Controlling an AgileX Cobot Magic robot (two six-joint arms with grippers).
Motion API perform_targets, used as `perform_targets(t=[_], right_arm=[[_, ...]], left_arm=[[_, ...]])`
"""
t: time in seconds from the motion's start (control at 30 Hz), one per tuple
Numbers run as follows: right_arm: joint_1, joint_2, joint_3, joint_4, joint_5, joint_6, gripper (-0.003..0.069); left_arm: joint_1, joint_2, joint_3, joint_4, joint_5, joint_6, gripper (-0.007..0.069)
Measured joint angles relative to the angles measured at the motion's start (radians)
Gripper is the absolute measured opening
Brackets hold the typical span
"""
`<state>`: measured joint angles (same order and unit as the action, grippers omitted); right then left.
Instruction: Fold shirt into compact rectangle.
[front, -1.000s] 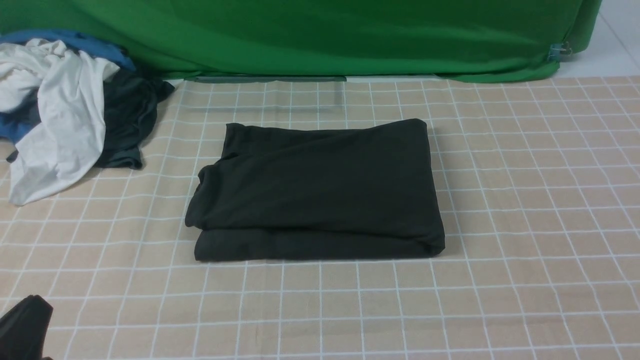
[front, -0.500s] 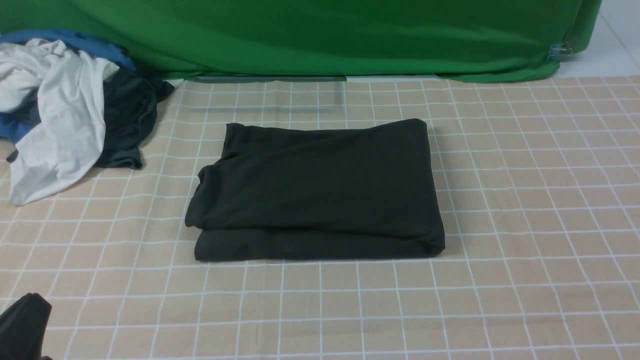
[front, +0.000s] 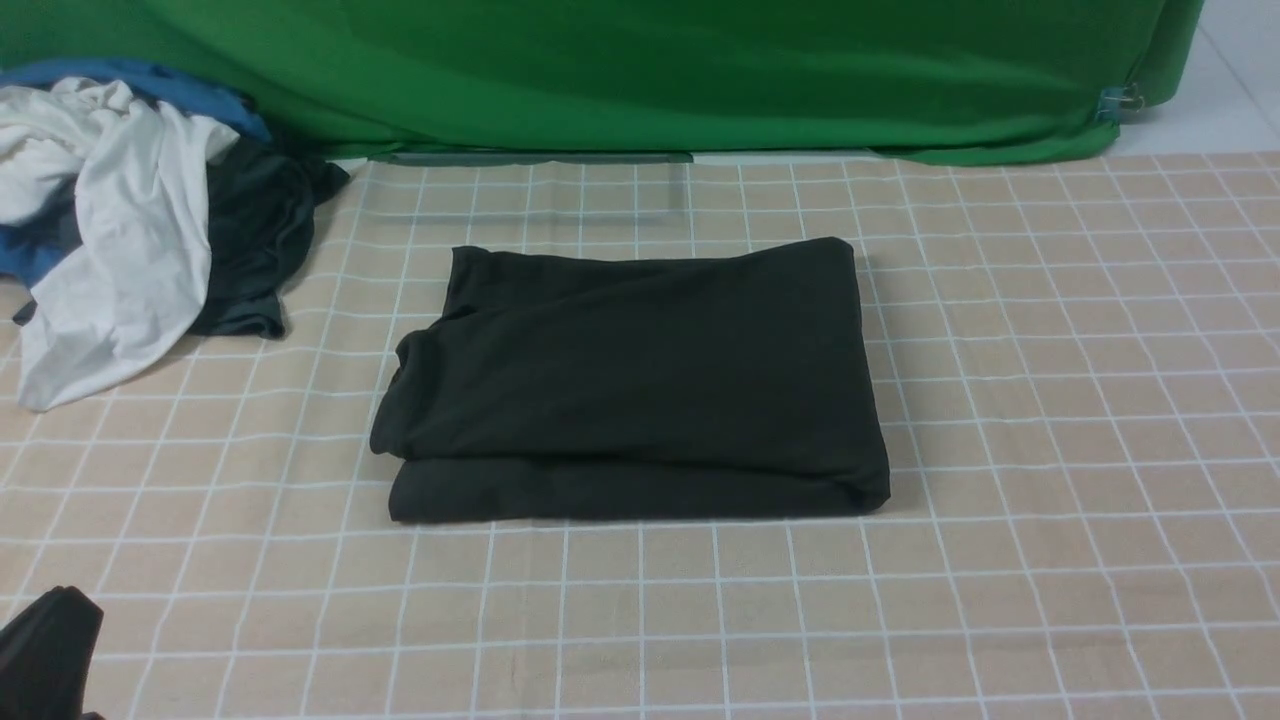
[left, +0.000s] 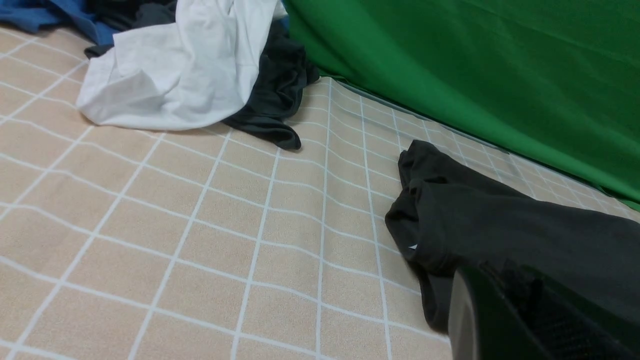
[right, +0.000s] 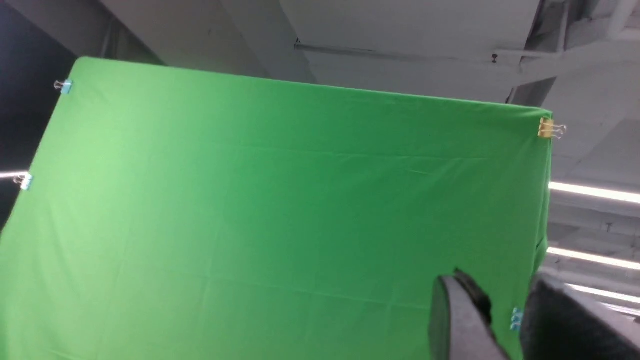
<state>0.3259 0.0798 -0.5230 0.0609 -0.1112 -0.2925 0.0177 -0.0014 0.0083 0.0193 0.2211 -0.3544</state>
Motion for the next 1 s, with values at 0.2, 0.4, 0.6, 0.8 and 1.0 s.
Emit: perform_targets(t=[0.2,0.4,0.6,0.8,1.0], right_arm=[[-0.054,-0.016,0.028,-0.001,0.189,0.026,0.0235],[-0.196,-0.016,0.232,-0.002,0.251,0.027,0.0235],[-0.295,-0.071,0.489,-0.004,0.275,0.045,0.0235],[-0.302,-0.078,0.531,-0.004,0.368,0.112,0.0237],[-0.302,-0.08,0.531,-0.004,0.373,0.115,0.0237]], left_arm=[[0.0,0.0,0.0,0.001,0.0,0.0,0.0047],[0.0,0.0,0.0,0.005,0.0,0.0,0.0047],[0.0,0.0,0.0,0.007,0.0,0.0,0.0047],[0.0,-0.001,0.0,0.008,-0.001,0.0,0.0047],[0.0,-0.001,0.0,0.008,-0.001,0.0,0.0047]])
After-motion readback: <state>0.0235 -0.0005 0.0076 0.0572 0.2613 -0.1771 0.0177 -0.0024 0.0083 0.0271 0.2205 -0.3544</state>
